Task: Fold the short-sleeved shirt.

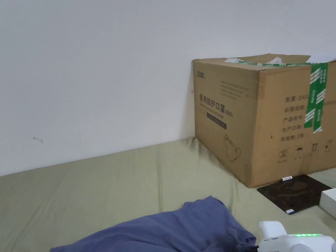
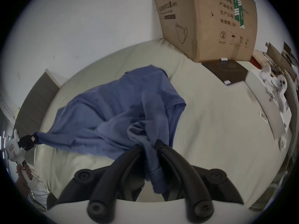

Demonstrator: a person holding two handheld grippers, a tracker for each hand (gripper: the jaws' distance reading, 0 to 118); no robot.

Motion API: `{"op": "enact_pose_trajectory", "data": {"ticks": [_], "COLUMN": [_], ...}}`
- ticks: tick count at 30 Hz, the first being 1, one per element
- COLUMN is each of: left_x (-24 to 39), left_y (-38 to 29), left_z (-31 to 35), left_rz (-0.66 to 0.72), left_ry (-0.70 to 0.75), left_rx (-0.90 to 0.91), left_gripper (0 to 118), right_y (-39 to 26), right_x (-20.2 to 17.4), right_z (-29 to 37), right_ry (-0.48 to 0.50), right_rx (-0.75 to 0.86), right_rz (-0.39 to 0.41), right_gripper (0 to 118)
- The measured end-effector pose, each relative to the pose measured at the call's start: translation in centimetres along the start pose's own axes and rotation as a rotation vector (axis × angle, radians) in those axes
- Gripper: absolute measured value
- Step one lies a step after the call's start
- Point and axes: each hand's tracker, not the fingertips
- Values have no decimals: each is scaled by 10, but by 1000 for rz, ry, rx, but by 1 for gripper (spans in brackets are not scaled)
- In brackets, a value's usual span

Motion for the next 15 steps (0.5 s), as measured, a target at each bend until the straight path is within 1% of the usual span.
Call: {"op": "enact_pose_trajectory", "data": {"ticks": [1, 3, 7, 10, 13, 15], "left_x": [-7, -12, -17, -14, -9, -15], "left_y": [-8, -20, -24, -24, -21, -16], "left_z": [12, 43, 115, 160, 174, 162], "left_rz": [22, 6, -123, -214, -247, -194], "left_ry": [-23, -20, -39, -39, -36, -55], "left_rx": [-9, 7, 131, 187, 146, 63], "left_gripper": [3, 3, 3, 3, 3, 3], "right_y": [-13, -27, -53, -70, -76, -75], "right_x": [0, 3, 5, 3, 2, 1], "right_z": [20, 54, 122, 159, 174, 169], "right_ry": [19, 53, 89, 102, 106, 107], "right_rx": [12, 45, 96, 123, 110, 91], "right_rz": [-8, -26, -30, -11, 17, 23], "right_gripper": [10, 10, 10, 10, 10, 10]}}
